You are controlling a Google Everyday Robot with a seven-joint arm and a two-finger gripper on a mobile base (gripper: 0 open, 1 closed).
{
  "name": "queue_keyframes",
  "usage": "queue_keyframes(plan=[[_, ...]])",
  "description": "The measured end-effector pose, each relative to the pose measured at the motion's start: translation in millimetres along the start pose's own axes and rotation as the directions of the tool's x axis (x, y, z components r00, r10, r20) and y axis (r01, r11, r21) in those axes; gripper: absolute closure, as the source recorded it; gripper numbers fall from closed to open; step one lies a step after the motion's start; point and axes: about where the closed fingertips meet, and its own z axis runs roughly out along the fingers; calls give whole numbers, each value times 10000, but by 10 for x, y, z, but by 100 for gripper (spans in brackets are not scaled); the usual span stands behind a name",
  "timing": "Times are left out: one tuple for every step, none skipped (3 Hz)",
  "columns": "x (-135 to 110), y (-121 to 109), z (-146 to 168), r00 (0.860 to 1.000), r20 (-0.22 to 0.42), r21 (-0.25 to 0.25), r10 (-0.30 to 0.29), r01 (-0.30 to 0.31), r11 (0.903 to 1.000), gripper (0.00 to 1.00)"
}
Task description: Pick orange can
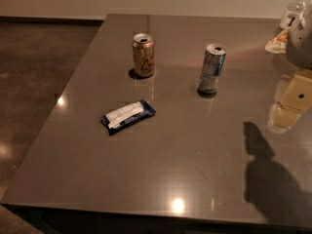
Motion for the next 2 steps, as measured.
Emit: queue_keyframes(plan=[[0,0,0,10000,1,2,0,0,10000,0],[-105,-91,1,9995,278,135,164,-168,9998,0]])
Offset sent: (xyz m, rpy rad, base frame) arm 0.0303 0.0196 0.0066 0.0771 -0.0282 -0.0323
